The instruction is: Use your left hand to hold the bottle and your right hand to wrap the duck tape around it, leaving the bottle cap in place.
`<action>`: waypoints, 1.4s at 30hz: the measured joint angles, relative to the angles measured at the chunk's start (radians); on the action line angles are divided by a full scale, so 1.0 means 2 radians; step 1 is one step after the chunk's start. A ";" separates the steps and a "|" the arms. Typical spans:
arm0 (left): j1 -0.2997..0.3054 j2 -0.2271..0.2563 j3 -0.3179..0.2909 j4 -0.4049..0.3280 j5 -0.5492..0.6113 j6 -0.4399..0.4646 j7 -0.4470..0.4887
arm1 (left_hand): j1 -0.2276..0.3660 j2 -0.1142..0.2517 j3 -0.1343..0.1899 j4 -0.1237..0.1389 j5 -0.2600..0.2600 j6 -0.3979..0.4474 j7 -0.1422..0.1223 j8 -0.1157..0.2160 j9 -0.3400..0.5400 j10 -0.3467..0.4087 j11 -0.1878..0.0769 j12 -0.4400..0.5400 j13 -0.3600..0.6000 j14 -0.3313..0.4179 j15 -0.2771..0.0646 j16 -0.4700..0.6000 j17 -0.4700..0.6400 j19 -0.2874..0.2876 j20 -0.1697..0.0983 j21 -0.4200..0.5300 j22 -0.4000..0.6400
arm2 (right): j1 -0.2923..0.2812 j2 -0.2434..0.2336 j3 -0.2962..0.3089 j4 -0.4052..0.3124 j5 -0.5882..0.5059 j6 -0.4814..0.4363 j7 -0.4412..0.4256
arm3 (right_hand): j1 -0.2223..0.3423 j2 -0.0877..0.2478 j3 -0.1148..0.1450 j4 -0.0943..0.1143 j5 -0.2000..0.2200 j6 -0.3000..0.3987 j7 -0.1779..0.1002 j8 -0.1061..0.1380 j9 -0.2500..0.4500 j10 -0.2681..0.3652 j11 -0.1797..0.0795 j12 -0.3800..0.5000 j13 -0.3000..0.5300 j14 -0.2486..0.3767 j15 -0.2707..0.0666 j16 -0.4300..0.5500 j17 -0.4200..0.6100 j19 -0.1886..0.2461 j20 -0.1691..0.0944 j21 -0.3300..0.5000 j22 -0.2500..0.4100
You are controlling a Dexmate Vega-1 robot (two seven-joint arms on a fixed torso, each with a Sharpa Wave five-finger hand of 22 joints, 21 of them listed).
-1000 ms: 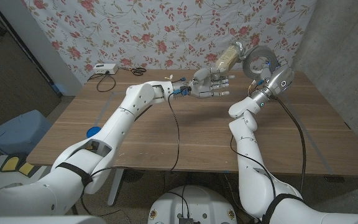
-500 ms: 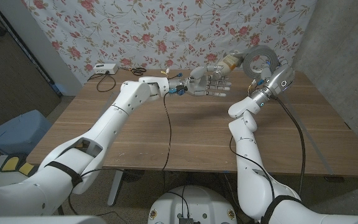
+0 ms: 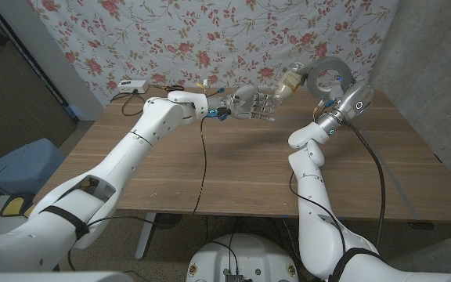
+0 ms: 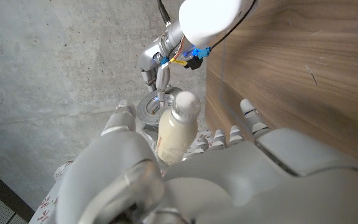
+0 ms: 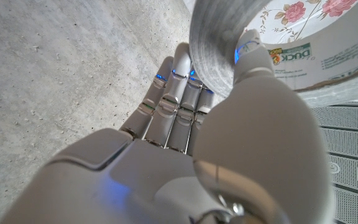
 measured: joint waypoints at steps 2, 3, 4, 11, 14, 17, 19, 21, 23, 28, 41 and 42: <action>0.001 0.001 0.000 -0.003 0.006 0.003 0.012 | 0.007 0.007 -0.028 0.004 0.015 0.000 0.000 -0.007 0.000 0.000 0.000 0.002 0.000 0.000 0.000 0.000 0.000 0.000 0.000 -0.040 0.003 | -0.001 0.000 0.000 -0.001 0.000 0.000 0.000 | 0.000 0.000 0.000 0.000 0.000 0.000 0.000 0.000 0.000 0.000 0.000 0.000 0.000 0.000 0.000 0.000 0.000 0.000 0.000 0.000 0.000; 0.007 0.009 0.000 -0.021 0.010 0.006 0.020 | 0.020 0.020 -0.071 0.010 0.029 0.000 0.000 -0.010 -0.001 0.000 0.000 0.005 -0.001 0.000 0.000 0.002 0.000 0.000 0.000 -0.080 0.008 | -0.001 0.000 -0.001 -0.002 0.000 0.000 0.000 | 0.000 0.000 0.000 0.000 0.000 0.000 0.000 0.000 0.000 0.000 0.000 0.000 0.000 0.000 0.000 0.000 0.000 0.000 0.000 0.000 0.000; 0.010 0.012 0.000 -0.029 0.014 0.008 0.031 | 0.040 0.040 -0.128 0.017 0.044 0.000 0.000 -0.012 -0.001 0.000 0.000 0.005 -0.002 0.000 0.000 0.003 0.000 0.000 0.000 -0.123 0.013 | -0.001 0.000 -0.001 -0.003 0.000 0.000 0.000 | 0.000 0.000 0.000 0.000 0.000 0.000 0.000 0.000 0.000 0.000 0.000 0.000 0.000 0.000 0.000 0.000 0.000 0.000 0.000 0.000 0.000; 0.030 0.031 0.000 -0.080 0.045 0.015 0.096 | 0.129 0.077 -0.284 0.082 0.081 -0.003 -0.021 -0.012 -0.001 0.000 0.000 -0.007 -0.009 0.000 0.000 -0.002 -0.004 0.000 0.000 -0.223 0.028 | -0.004 -0.003 -0.005 -0.007 0.001 -0.002 0.000 | 0.000 0.000 0.000 0.000 -0.003 0.000 0.000 0.000 0.000 0.000 0.000 -0.002 0.000 0.001 0.001 0.000 0.000 -0.003 0.003 0.000 0.000; 0.035 0.034 0.001 -0.091 0.063 0.017 0.124 | 0.136 0.075 -0.291 0.088 0.082 -0.004 -0.022 -0.012 -0.001 0.000 0.000 -0.007 -0.010 0.000 0.000 -0.002 -0.004 0.000 0.000 -0.226 0.028 | -0.006 -0.005 -0.007 -0.009 0.001 -0.003 0.000 | 0.000 0.000 0.000 0.000 -0.003 0.000 0.000 0.000 0.000 0.000 0.000 -0.002 0.000 0.001 0.001 0.000 0.000 -0.003 0.003 0.001 0.000; 0.046 0.045 0.007 -0.123 0.087 0.019 0.158 | 0.139 0.076 -0.293 0.091 0.084 -0.003 -0.026 -0.012 -0.001 0.000 0.000 -0.010 -0.012 0.000 0.000 -0.005 -0.006 0.000 0.000 -0.230 0.028 | -0.009 -0.008 -0.012 -0.012 0.001 -0.006 0.000 | 0.000 0.000 0.000 0.000 -0.004 0.000 0.000 0.000 0.000 0.000 0.000 -0.002 0.000 0.001 0.001 0.000 0.001 -0.003 0.003 0.004 0.000; 0.052 0.052 0.012 -0.140 0.100 0.020 0.175 | 0.140 0.074 -0.295 0.093 0.086 -0.003 -0.026 -0.012 -0.001 0.000 0.000 -0.011 -0.012 0.000 0.000 -0.005 -0.006 0.000 0.000 -0.230 0.028 | -0.012 -0.012 -0.016 -0.014 0.001 -0.009 0.000 | 0.000 0.000 0.000 0.000 -0.004 0.000 0.000 -0.001 0.000 0.000 0.000 -0.002 0.000 0.001 0.001 0.000 0.002 -0.003 0.003 0.004 0.000; 0.053 0.053 0.013 -0.144 0.113 0.022 0.192 | 0.140 0.074 -0.295 0.097 0.086 -0.004 -0.028 -0.012 -0.001 0.000 0.000 -0.011 -0.012 0.000 0.000 -0.006 -0.006 0.000 0.000 -0.233 0.028 | -0.015 -0.015 -0.021 -0.016 0.001 -0.009 0.000 | 0.000 0.000 0.000 0.000 -0.005 0.000 0.000 -0.001 -0.001 0.000 0.000 -0.004 0.002 0.001 0.001 0.000 0.002 -0.003 0.003 0.004 0.000; 0.058 0.059 0.019 -0.161 0.128 0.024 0.208 | 0.140 0.074 -0.295 0.097 0.086 -0.003 -0.031 -0.012 -0.001 0.000 0.000 -0.011 -0.012 0.000 0.000 -0.007 -0.006 0.000 0.000 -0.234 0.028 | -0.020 -0.022 -0.029 -0.019 0.001 -0.012 0.000 | 0.000 0.000 0.000 0.000 -0.005 0.000 0.000 -0.001 -0.001 0.000 0.000 -0.004 0.002 0.001 0.001 0.000 0.002 -0.003 0.003 0.004 0.000; 0.064 0.068 0.028 -0.185 0.162 0.032 0.241 | 0.145 0.075 -0.297 0.099 0.088 -0.003 -0.031 -0.012 -0.001 0.000 0.000 -0.011 -0.012 0.000 0.000 -0.007 -0.006 0.000 0.000 -0.238 0.041 | -0.035 -0.048 -0.060 -0.032 0.012 -0.034 0.000 | 0.000 0.000 0.000 0.000 -0.006 0.000 0.000 -0.001 -0.002 0.002 0.000 -0.005 0.002 0.002 0.002 0.000 0.002 -0.003 0.003 0.004 -0.002; 0.069 0.086 0.044 -0.221 0.217 0.049 0.270 | 0.146 0.074 -0.299 0.101 0.092 -0.002 -0.036 -0.012 -0.001 0.000 0.000 -0.014 -0.014 0.000 0.000 -0.009 -0.008 0.000 0.000 -0.239 0.026 | -0.080 -0.163 -0.187 -0.111 0.073 -0.120 0.028 | 0.001 -0.001 0.000 0.000 -0.008 0.000 0.000 -0.003 -0.002 0.003 0.000 -0.003 0.002 0.002 0.002 0.000 0.002 -0.003 0.003 0.008 -0.002; 0.069 0.089 0.045 -0.224 0.220 0.050 0.271 | 0.146 0.074 -0.299 0.101 0.092 -0.002 -0.036 -0.012 -0.001 0.000 0.000 -0.014 -0.014 0.000 0.000 -0.009 -0.008 0.000 0.000 -0.239 0.026 | -0.086 -0.179 -0.203 -0.127 0.088 -0.150 0.050 | 0.001 -0.001 0.000 0.000 -0.008 0.000 0.000 -0.004 -0.002 0.003 0.000 -0.003 0.002 0.003 0.002 0.000 0.002 -0.003 0.003 0.008 -0.002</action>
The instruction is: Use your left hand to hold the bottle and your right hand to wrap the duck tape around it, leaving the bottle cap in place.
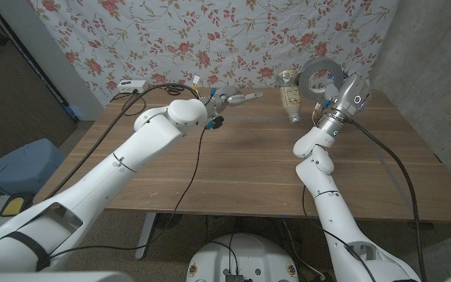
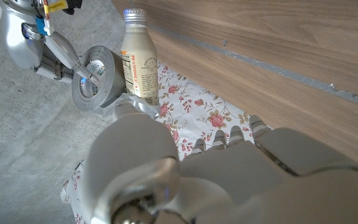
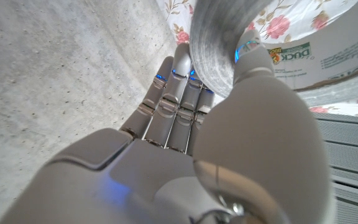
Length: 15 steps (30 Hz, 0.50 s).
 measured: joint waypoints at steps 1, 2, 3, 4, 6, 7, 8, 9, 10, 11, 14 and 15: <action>0.000 0.002 0.001 -0.003 0.006 0.002 0.001 | 0.000 0.000 0.000 0.000 0.001 0.000 0.000 0.000 0.000 0.000 0.000 0.000 0.000 0.000 0.000 0.000 0.000 0.000 0.000 -0.001 0.000 | -0.001 -0.004 -0.003 -0.003 0.000 0.000 0.000 | 0.000 0.000 0.000 0.000 0.000 0.004 -0.005 0.000 0.000 0.000 0.000 0.000 0.000 0.000 0.000 0.000 0.000 0.000 0.000 0.000 0.000; 0.000 0.004 0.002 -0.006 0.008 0.004 0.001 | 0.000 0.000 0.000 0.000 0.002 0.000 0.000 0.000 0.000 0.000 0.000 0.000 0.000 0.000 0.000 0.000 0.000 0.000 0.000 -0.001 0.000 | -0.005 -0.016 -0.016 -0.017 0.006 -0.014 0.010 | 0.000 0.000 0.000 0.000 0.000 0.004 -0.005 0.000 0.000 0.000 0.000 0.000 0.000 0.000 0.000 0.000 0.000 0.000 0.000 0.000 0.000; 0.000 0.004 0.002 -0.006 0.010 0.004 0.001 | 0.000 0.000 0.000 0.000 0.003 0.000 0.000 0.000 0.000 0.000 0.000 0.000 0.000 0.000 0.000 0.000 0.000 0.000 0.000 -0.001 -0.002 | -0.007 -0.020 -0.019 -0.020 0.006 -0.014 0.010 | 0.000 0.000 0.000 0.000 0.000 0.004 -0.005 0.000 0.000 0.000 0.000 0.000 0.000 -0.001 -0.001 -0.001 0.000 0.000 0.000 0.000 0.000; 0.000 0.007 0.003 -0.009 0.015 0.007 0.002 | 0.000 0.000 0.000 0.000 0.003 0.000 0.000 0.000 0.000 0.000 0.000 0.000 0.000 0.000 0.000 0.000 0.000 0.000 0.000 -0.001 -0.002 | -0.010 -0.031 -0.029 -0.032 0.012 -0.027 0.022 | 0.000 0.000 0.000 0.000 0.000 0.004 -0.005 0.000 0.000 0.000 0.000 0.000 0.000 -0.001 -0.001 -0.002 0.000 0.000 0.000 0.000 0.000; 0.000 0.009 0.004 -0.012 0.019 0.008 0.002 | 0.003 -0.003 0.000 0.000 0.003 0.000 0.000 0.000 0.000 0.000 0.000 0.000 0.000 0.000 0.000 0.000 0.000 0.000 0.000 -0.001 -0.002 | -0.014 -0.043 -0.040 -0.044 0.017 -0.041 0.034 | 0.002 -0.002 0.000 0.000 0.000 0.004 -0.004 0.002 0.000 0.000 0.000 0.000 0.000 -0.001 -0.001 -0.005 0.000 0.000 0.000 0.000 0.000; -0.001 0.011 0.005 -0.016 0.021 0.010 0.002 | 0.003 -0.003 0.000 0.000 0.003 0.000 0.000 0.000 0.000 0.000 0.000 0.000 0.000 0.000 0.000 0.000 0.000 0.000 0.000 -0.001 -0.002 | -0.016 -0.049 -0.045 -0.051 0.023 -0.057 0.049 | 0.002 -0.002 0.000 0.000 0.000 0.004 -0.004 0.002 0.000 0.000 0.000 0.000 0.000 -0.001 -0.001 -0.006 -0.001 0.000 0.000 0.000 0.000; -0.001 0.011 0.005 -0.016 0.025 0.012 0.002 | 0.003 -0.003 0.000 0.000 0.006 0.000 0.000 0.000 0.000 0.000 0.000 0.000 0.000 0.000 0.000 0.000 0.000 0.000 0.000 -0.001 -0.002 | -0.019 -0.061 -0.056 -0.063 0.023 -0.057 0.049 | 0.002 -0.002 0.000 0.000 0.000 0.004 -0.004 0.002 0.000 0.000 0.000 0.000 0.000 -0.001 -0.001 -0.006 -0.002 0.000 0.000 0.000 0.000; -0.001 0.011 0.005 -0.016 0.025 0.012 0.001 | 0.003 -0.003 0.000 0.000 0.006 0.000 0.000 0.000 0.000 0.000 0.000 0.000 0.000 0.000 0.000 0.000 0.000 0.000 0.000 -0.001 -0.002 | -0.020 -0.064 -0.057 -0.065 0.023 -0.057 0.049 | 0.002 -0.002 0.000 0.000 -0.001 0.004 -0.004 0.002 0.000 0.000 0.000 0.000 0.000 -0.001 -0.001 -0.007 -0.003 0.000 0.000 0.000 0.000; -0.001 0.015 0.006 -0.020 0.027 0.013 0.001 | 0.003 -0.003 0.000 0.000 0.006 0.000 0.000 0.000 0.000 0.000 0.000 0.000 0.000 0.000 0.000 0.000 0.000 0.000 0.000 -0.001 -0.002 | -0.022 -0.073 -0.065 -0.075 0.030 -0.079 0.068 | 0.002 -0.002 0.000 0.000 -0.001 0.004 -0.005 0.002 0.000 0.000 0.000 0.000 0.000 -0.001 -0.001 -0.007 -0.003 0.000 0.000 0.001 0.000; -0.002 0.017 0.006 -0.022 0.030 0.015 0.000 | 0.003 -0.003 0.000 0.000 0.006 0.000 0.000 0.000 0.000 0.000 0.000 0.000 0.000 0.000 0.000 0.000 0.000 0.000 0.000 -0.001 -0.004 | -0.024 -0.079 -0.070 -0.081 0.034 -0.089 0.080 | 0.002 -0.002 0.000 0.000 -0.001 0.004 -0.004 0.002 0.000 0.000 0.000 0.000 0.000 -0.001 -0.001 -0.007 -0.003 -0.002 0.000 0.002 0.000; -0.004 0.021 0.007 -0.026 0.035 0.019 -0.004 | 0.003 -0.003 -0.002 0.002 0.007 -0.002 -0.002 0.000 0.000 0.000 0.000 0.000 0.000 0.000 0.000 0.000 0.000 0.000 0.000 -0.001 -0.005 | -0.028 -0.099 -0.085 -0.100 0.040 -0.109 0.101 | 0.002 -0.002 0.000 0.000 -0.001 0.004 -0.005 0.002 0.000 0.000 0.000 0.000 0.000 -0.001 -0.001 -0.007 -0.003 -0.005 0.000 0.002 0.000; -0.004 0.021 0.007 -0.026 0.037 0.019 -0.005 | 0.003 -0.003 -0.002 0.002 0.007 -0.002 -0.002 0.000 0.000 0.000 0.000 0.000 0.000 0.000 0.000 0.000 0.000 0.000 0.000 -0.001 -0.005 | -0.030 -0.106 -0.089 -0.106 0.040 -0.109 0.101 | 0.002 -0.002 0.000 0.000 -0.001 0.004 -0.005 0.002 0.000 0.000 0.000 0.000 0.000 -0.001 -0.001 -0.007 -0.003 -0.005 0.000 0.002 0.000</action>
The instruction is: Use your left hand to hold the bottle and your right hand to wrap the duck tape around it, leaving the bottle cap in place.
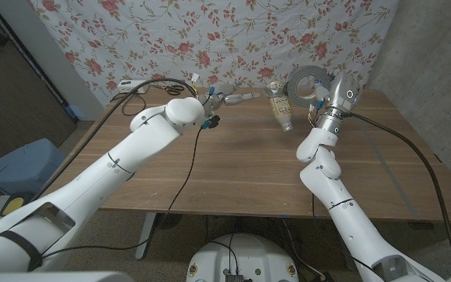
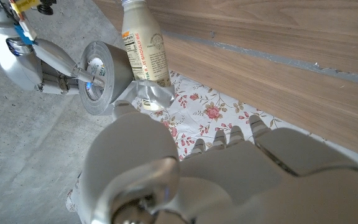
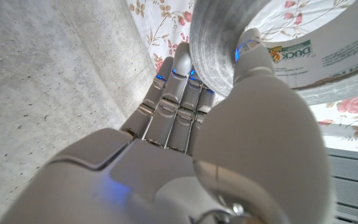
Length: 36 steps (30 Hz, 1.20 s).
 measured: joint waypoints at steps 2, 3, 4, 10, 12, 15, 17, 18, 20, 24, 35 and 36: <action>0.000 0.000 0.000 0.000 0.002 0.001 -0.002 | 0.000 0.000 0.000 0.000 0.000 0.000 0.000 0.000 0.000 0.000 0.000 0.000 0.000 0.000 0.000 0.000 0.000 0.000 0.000 0.000 0.000 | -0.002 -0.007 -0.005 -0.007 0.000 0.000 0.000 | 0.000 0.000 0.000 0.000 0.002 0.000 0.000 0.000 0.000 0.000 0.000 0.000 0.000 0.000 0.000 0.000 0.001 0.000 0.000 0.000 0.000; -0.002 0.006 0.000 -0.005 0.004 0.003 -0.004 | 0.000 0.000 0.000 0.000 0.001 0.000 0.000 0.000 0.000 0.000 0.000 0.000 0.000 0.000 0.000 0.000 0.000 0.000 0.000 0.000 0.000 | -0.003 -0.016 -0.011 -0.016 0.005 -0.025 0.032 | 0.000 0.000 0.000 0.000 0.003 0.000 0.000 0.000 0.000 0.000 0.000 0.000 0.000 0.000 0.000 0.000 0.001 0.000 0.000 0.000 0.000; -0.002 0.007 0.000 -0.006 0.005 0.003 -0.005 | 0.000 0.000 0.000 0.000 0.002 0.000 0.000 0.000 0.000 0.000 0.000 0.000 0.000 0.000 0.000 0.000 0.000 0.000 0.000 0.000 0.000 | -0.004 -0.018 -0.012 -0.018 0.006 -0.027 0.035 | 0.000 0.000 0.001 -0.001 0.003 0.000 0.000 0.000 0.000 0.000 0.000 -0.001 0.000 0.000 0.000 0.000 0.002 0.000 0.000 0.000 0.000; -0.005 0.015 0.000 -0.012 0.010 0.008 -0.015 | 0.000 0.000 0.000 0.000 0.002 0.000 0.000 0.000 0.000 0.000 0.000 0.000 0.000 0.000 0.000 0.000 0.000 0.000 0.000 0.000 0.001 | -0.008 -0.056 -0.032 -0.058 0.010 -0.062 0.093 | -0.001 0.001 0.001 -0.001 0.005 0.000 0.000 0.000 0.000 0.000 0.000 -0.003 0.003 0.000 0.000 -0.002 0.003 -0.004 0.001 0.000 0.000; -0.006 0.018 0.000 -0.014 0.012 0.010 -0.018 | 0.000 0.000 0.000 0.000 0.002 0.000 0.000 0.000 0.000 0.000 0.000 0.000 0.000 0.000 0.000 0.000 0.000 0.000 0.000 0.000 0.001 | -0.008 -0.067 -0.036 -0.068 0.011 -0.074 0.124 | -0.001 0.001 0.001 -0.001 0.005 0.000 0.000 0.000 0.000 0.000 0.000 -0.004 0.003 0.000 0.000 -0.003 0.003 -0.005 0.000 0.000 0.000; -0.006 0.020 0.000 -0.015 0.013 0.012 -0.023 | 0.000 0.000 0.000 0.000 0.002 0.000 0.000 0.000 0.000 0.000 0.000 0.000 0.000 0.000 0.000 0.000 0.000 0.000 0.000 0.000 0.001 | -0.009 -0.086 -0.044 -0.085 0.012 -0.081 0.142 | -0.001 0.001 0.001 -0.001 0.005 0.000 0.000 -0.003 0.000 0.000 0.000 -0.005 0.003 0.000 0.000 -0.003 0.003 -0.005 0.000 0.004 0.000; -0.007 0.024 0.000 -0.018 0.013 0.012 -0.026 | 0.000 0.000 0.000 0.000 0.002 0.000 0.000 0.000 0.000 0.000 0.000 0.000 0.000 0.000 0.000 0.000 0.000 0.000 0.000 0.000 0.001 | -0.008 -0.100 -0.049 -0.095 0.015 -0.094 0.185 | -0.001 0.001 0.001 -0.001 0.005 0.000 0.000 -0.004 0.000 0.000 0.000 -0.005 0.004 0.000 0.000 -0.003 0.003 -0.005 0.000 0.004 0.000; -0.007 0.024 0.000 -0.018 0.013 0.013 -0.027 | 0.000 0.000 0.000 0.000 0.002 0.000 0.000 0.000 0.000 0.000 0.000 0.000 0.000 0.000 0.000 0.000 0.000 0.000 0.000 0.000 0.001 | -0.008 -0.107 -0.051 -0.100 0.015 -0.094 0.185 | -0.001 0.001 0.001 -0.001 0.007 0.000 0.000 -0.004 0.000 0.000 0.000 -0.006 0.005 0.000 0.000 -0.003 0.003 -0.005 0.000 0.004 0.000; -0.008 0.026 0.000 -0.020 0.014 0.015 -0.030 | 0.000 0.000 0.000 0.000 0.006 0.000 0.000 0.000 0.000 0.000 0.000 0.000 0.000 0.000 0.000 0.000 0.000 0.000 0.000 0.000 0.001 | -0.007 -0.116 -0.054 -0.105 0.016 -0.099 0.206 | -0.001 0.001 0.001 -0.001 0.009 0.000 0.000 -0.004 0.000 0.000 0.000 -0.006 0.005 0.000 0.000 -0.003 0.003 -0.007 0.002 0.004 0.000; -0.010 0.032 -0.001 -0.025 0.015 0.017 -0.036 | 0.000 0.000 0.000 0.000 0.006 0.000 0.000 0.000 0.000 0.000 0.000 0.000 0.000 0.000 0.000 0.000 0.000 0.000 0.000 0.000 0.001 | -0.002 -0.139 -0.061 -0.116 0.023 -0.110 0.265 | -0.001 0.001 0.001 -0.001 0.009 0.000 0.000 -0.005 0.000 0.000 0.000 -0.007 0.006 0.000 0.000 -0.003 0.002 -0.007 0.002 0.004 0.000; -0.012 0.042 -0.001 -0.035 0.016 0.025 -0.049 | 0.000 0.000 0.000 0.000 0.006 0.000 0.000 0.000 0.000 0.000 0.000 0.000 0.000 0.000 0.000 0.000 0.000 0.000 0.000 0.000 0.001 | 0.025 -0.180 -0.081 -0.118 0.039 -0.120 0.352 | -0.001 0.001 0.001 -0.001 0.011 -0.002 -0.002 -0.007 0.001 0.000 0.000 -0.009 0.008 0.000 0.000 -0.003 0.005 -0.021 0.001 0.004 0.001; -0.012 0.044 -0.001 -0.037 0.016 0.027 -0.051 | 0.000 0.000 0.000 0.000 0.006 0.000 0.000 0.000 0.000 0.000 0.000 0.000 0.000 0.000 0.000 0.000 0.000 0.000 0.000 0.000 0.001 | 0.029 -0.184 -0.084 -0.115 0.042 -0.120 0.368 | -0.001 0.001 0.001 -0.001 0.011 -0.002 -0.002 -0.007 0.002 0.000 0.000 -0.009 0.009 0.000 0.000 -0.003 0.006 -0.022 0.002 0.004 0.001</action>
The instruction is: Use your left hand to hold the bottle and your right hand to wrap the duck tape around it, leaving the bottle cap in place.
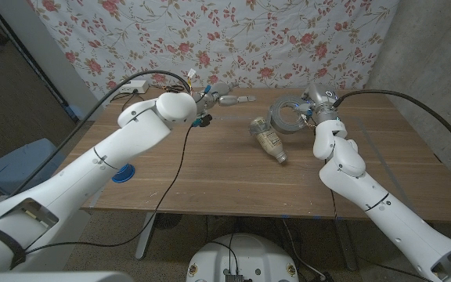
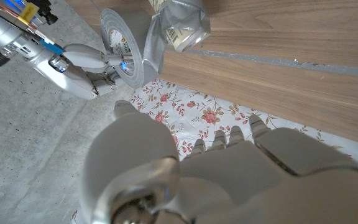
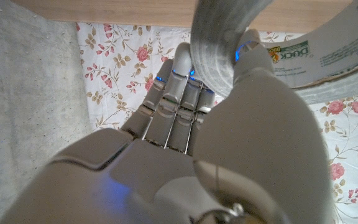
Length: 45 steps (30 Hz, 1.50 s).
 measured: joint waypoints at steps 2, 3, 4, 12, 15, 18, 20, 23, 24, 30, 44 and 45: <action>0.000 0.001 0.000 -0.001 0.000 0.001 -0.002 | 0.000 0.000 0.000 0.000 0.000 0.000 0.000 0.000 0.000 0.000 0.000 0.000 0.000 0.000 0.000 0.000 0.000 0.000 0.000 0.000 0.000 | 0.007 -0.005 -0.005 0.004 0.002 -0.001 0.013 | 0.000 0.000 0.000 0.000 0.000 -0.003 -0.003 0.000 0.002 -0.003 -0.003 -0.001 0.001 0.000 0.000 0.000 0.000 -0.002 0.000 0.000 0.000; 0.000 0.004 0.000 -0.004 0.000 0.001 -0.003 | 0.000 0.000 0.000 0.000 0.000 0.000 0.000 0.000 0.000 0.000 0.000 0.000 0.000 0.000 0.000 0.000 0.000 0.000 0.000 0.000 0.000 | 0.015 -0.009 -0.010 0.008 0.004 -0.003 0.033 | 0.000 0.000 0.000 0.000 0.000 -0.003 -0.003 0.000 0.003 -0.005 -0.005 -0.002 0.007 0.000 0.000 0.000 0.000 -0.006 0.000 0.000 0.000; 0.000 0.005 0.000 -0.005 0.000 0.002 -0.004 | 0.000 0.000 0.000 0.000 0.000 0.000 0.000 0.000 0.000 0.000 0.000 0.000 0.000 0.000 0.000 0.000 0.000 0.000 0.000 0.000 0.000 | 0.021 -0.012 -0.015 0.011 0.004 -0.005 0.043 | 0.000 0.000 0.000 0.000 0.000 -0.006 -0.006 -0.001 0.004 -0.007 -0.007 -0.002 0.012 -0.003 -0.003 0.000 0.000 -0.006 0.001 0.000 0.000; -0.001 0.011 -0.001 -0.011 -0.001 0.009 -0.012 | 0.000 0.000 -0.004 -0.001 0.004 0.000 0.000 0.000 0.000 0.000 0.000 0.000 0.000 0.000 0.000 0.000 0.000 0.000 0.000 0.000 0.000 | 0.059 -0.025 -0.047 0.038 -0.001 -0.027 0.114 | -0.004 0.004 0.000 0.000 0.000 -0.012 -0.012 -0.004 0.010 -0.013 -0.013 -0.005 0.033 -0.004 -0.004 0.000 0.003 -0.021 -0.001 0.000 0.003; -0.001 0.014 -0.001 -0.014 -0.002 0.009 -0.015 | 0.000 0.000 -0.004 -0.001 0.004 0.000 0.000 0.000 0.000 0.000 0.000 0.000 0.000 0.000 0.000 0.000 0.000 0.000 0.000 0.000 0.000 | 0.072 -0.028 -0.058 0.048 -0.003 -0.032 0.134 | -0.006 0.006 0.000 0.000 -0.002 -0.014 -0.014 -0.006 0.011 -0.014 -0.014 -0.006 0.033 -0.004 -0.004 0.000 0.003 -0.023 0.002 0.001 0.003; -0.001 0.016 -0.002 -0.016 -0.003 0.012 -0.017 | 0.000 0.000 -0.004 -0.001 0.004 0.000 0.000 0.000 0.000 0.000 0.000 0.000 0.000 0.000 0.000 0.000 0.000 0.000 0.000 0.000 0.000 | 0.086 -0.031 -0.070 0.061 -0.004 -0.037 0.155 | -0.006 0.006 0.000 0.001 -0.003 -0.014 -0.014 -0.008 0.011 -0.015 -0.015 -0.007 0.033 -0.005 -0.005 0.000 0.002 -0.026 0.001 0.004 0.003; -0.001 0.016 -0.002 -0.016 -0.004 0.012 -0.017 | 0.000 0.000 -0.004 -0.001 0.004 0.000 0.000 0.000 0.000 0.000 0.000 0.000 0.000 0.000 0.000 0.000 0.000 0.000 0.000 0.000 0.000 | 0.091 -0.031 -0.075 0.067 -0.005 -0.039 0.165 | -0.006 0.006 -0.001 0.002 -0.004 -0.017 -0.016 -0.008 0.013 -0.018 -0.018 -0.008 0.038 -0.011 -0.011 0.000 0.002 -0.029 0.001 0.004 0.003; 0.001 0.019 -0.003 -0.021 -0.006 0.013 -0.019 | 0.000 0.000 -0.004 -0.001 0.004 0.000 0.000 0.000 0.000 0.000 0.000 0.000 0.000 0.000 0.000 0.000 0.000 0.000 0.000 0.000 0.000 | 0.103 -0.032 -0.084 0.079 -0.005 -0.041 0.181 | -0.006 0.006 -0.003 0.004 -0.004 -0.018 -0.018 -0.008 0.013 -0.020 -0.020 -0.008 0.039 -0.012 -0.012 0.000 0.001 -0.029 0.001 0.004 0.003; 0.001 0.019 -0.003 -0.021 -0.006 0.013 -0.019 | 0.000 0.000 -0.004 -0.001 0.004 0.000 0.000 0.000 0.000 0.000 0.000 0.000 0.000 0.000 0.000 0.000 0.000 0.000 0.000 0.000 0.000 | 0.104 -0.032 -0.085 0.080 -0.005 -0.041 0.181 | -0.006 0.006 -0.003 0.004 -0.006 -0.018 -0.018 -0.008 0.013 -0.020 -0.020 -0.008 0.039 -0.012 -0.012 0.000 0.001 -0.029 0.001 0.004 0.003; 0.004 0.023 -0.006 -0.025 -0.008 0.013 -0.020 | -0.002 -0.002 -0.004 -0.001 0.004 0.000 0.000 0.000 0.000 0.000 0.000 0.000 0.000 0.000 0.000 0.000 0.000 0.000 0.000 0.000 0.000 | 0.122 -0.032 -0.102 0.100 -0.011 -0.047 0.205 | -0.006 0.006 -0.005 0.006 -0.007 -0.021 -0.021 -0.010 0.019 -0.022 -0.022 -0.008 0.039 -0.012 -0.013 -0.003 -0.001 -0.034 0.002 0.007 0.002; 0.012 0.031 -0.013 -0.033 -0.014 0.013 -0.020 | -0.004 -0.004 -0.004 -0.001 0.004 0.002 0.002 0.000 0.000 0.000 0.000 0.000 0.000 0.000 0.000 0.000 0.000 0.000 0.000 0.000 0.000 | 0.139 -0.030 -0.129 0.120 -0.034 -0.060 0.224 | -0.007 0.007 -0.007 0.008 -0.010 -0.022 -0.022 -0.013 0.019 -0.020 -0.020 -0.019 0.047 -0.012 -0.013 -0.010 -0.008 -0.030 0.002 0.014 -0.001; 0.012 0.031 -0.013 -0.033 -0.014 0.013 -0.020 | -0.004 -0.004 -0.004 -0.001 0.004 0.002 0.002 0.000 0.000 0.000 0.000 0.000 0.000 0.000 0.000 0.000 0.000 0.000 0.000 0.000 -0.001 | 0.140 -0.029 -0.130 0.121 -0.035 -0.061 0.224 | -0.007 0.007 -0.007 0.008 -0.010 -0.022 -0.022 -0.013 0.019 -0.019 -0.019 -0.023 0.044 -0.011 -0.014 -0.014 -0.011 -0.029 0.002 0.014 -0.001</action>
